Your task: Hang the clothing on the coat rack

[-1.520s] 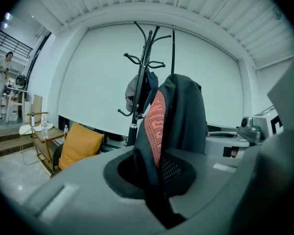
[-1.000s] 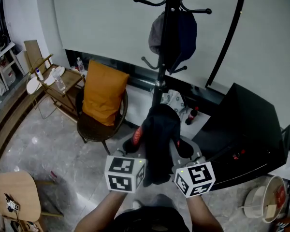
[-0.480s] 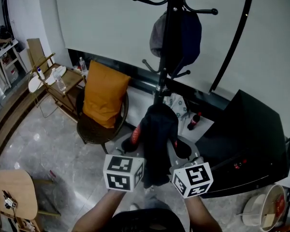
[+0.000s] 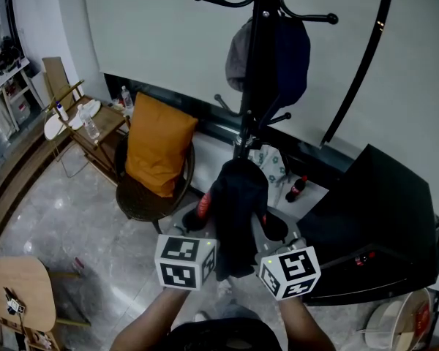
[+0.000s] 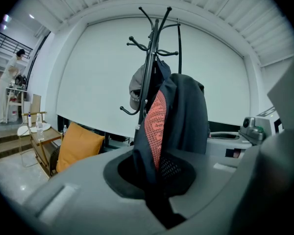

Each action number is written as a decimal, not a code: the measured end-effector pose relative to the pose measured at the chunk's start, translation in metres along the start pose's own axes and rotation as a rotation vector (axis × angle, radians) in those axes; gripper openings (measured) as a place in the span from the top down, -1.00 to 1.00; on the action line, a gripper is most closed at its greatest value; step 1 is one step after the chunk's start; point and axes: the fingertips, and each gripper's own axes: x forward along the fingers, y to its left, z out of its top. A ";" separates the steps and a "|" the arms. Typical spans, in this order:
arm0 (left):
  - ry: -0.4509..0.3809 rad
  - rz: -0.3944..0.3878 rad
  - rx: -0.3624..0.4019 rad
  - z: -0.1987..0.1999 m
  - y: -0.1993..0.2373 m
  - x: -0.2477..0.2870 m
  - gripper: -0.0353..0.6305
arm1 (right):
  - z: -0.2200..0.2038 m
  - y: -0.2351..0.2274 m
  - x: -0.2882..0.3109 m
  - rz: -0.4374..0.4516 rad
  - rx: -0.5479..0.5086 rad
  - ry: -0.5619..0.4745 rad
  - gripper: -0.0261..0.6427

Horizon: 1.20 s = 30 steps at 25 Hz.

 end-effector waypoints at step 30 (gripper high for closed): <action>0.032 0.036 0.027 0.014 0.027 0.079 0.82 | -0.004 -0.053 0.071 0.023 0.056 0.002 0.83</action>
